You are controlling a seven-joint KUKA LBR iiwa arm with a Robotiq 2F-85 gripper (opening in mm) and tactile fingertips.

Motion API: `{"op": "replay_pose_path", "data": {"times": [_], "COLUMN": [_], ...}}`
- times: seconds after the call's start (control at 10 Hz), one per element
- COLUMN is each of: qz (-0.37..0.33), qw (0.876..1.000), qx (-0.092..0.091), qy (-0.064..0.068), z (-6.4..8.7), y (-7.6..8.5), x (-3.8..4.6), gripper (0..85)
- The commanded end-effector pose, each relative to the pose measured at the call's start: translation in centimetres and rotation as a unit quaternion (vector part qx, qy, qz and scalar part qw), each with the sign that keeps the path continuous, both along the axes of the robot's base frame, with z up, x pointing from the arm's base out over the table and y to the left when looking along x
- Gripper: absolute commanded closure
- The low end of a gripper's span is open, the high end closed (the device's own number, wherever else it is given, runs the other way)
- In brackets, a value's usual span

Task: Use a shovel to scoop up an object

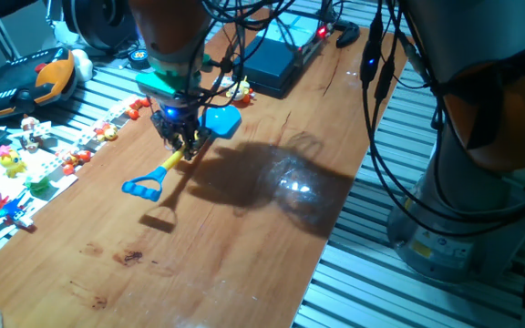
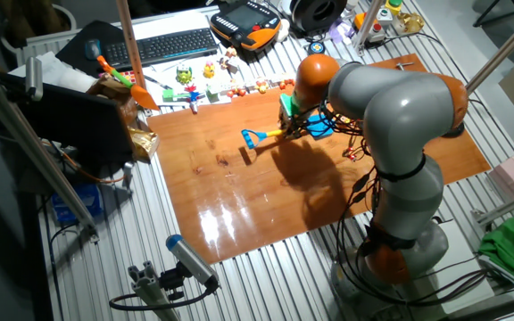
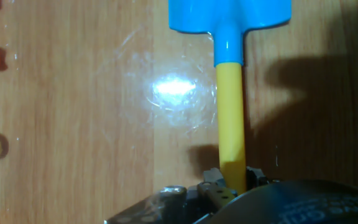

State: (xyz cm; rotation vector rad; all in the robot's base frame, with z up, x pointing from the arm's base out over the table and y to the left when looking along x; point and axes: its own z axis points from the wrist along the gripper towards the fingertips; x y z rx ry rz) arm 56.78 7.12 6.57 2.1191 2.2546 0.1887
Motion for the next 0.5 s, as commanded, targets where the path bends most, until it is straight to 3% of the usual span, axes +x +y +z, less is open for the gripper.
{"op": "replay_pose_path", "data": {"times": [0.0, 0.2, 0.3, 0.4], "qz": [0.003, 0.014, 0.014, -0.015], "qw": [1.0, 1.0, 0.999, 0.999], "qx": [0.002, 0.026, 0.023, 0.011], "qy": [0.0, 0.008, 0.018, 0.039], "z": [-0.14, -0.13, -0.13, -0.13], "y": [0.17, 0.31, 0.31, 0.31], "x": [0.13, 0.15, 0.15, 0.15], "gripper": [84.3, 84.3, 84.3, 84.3]}}
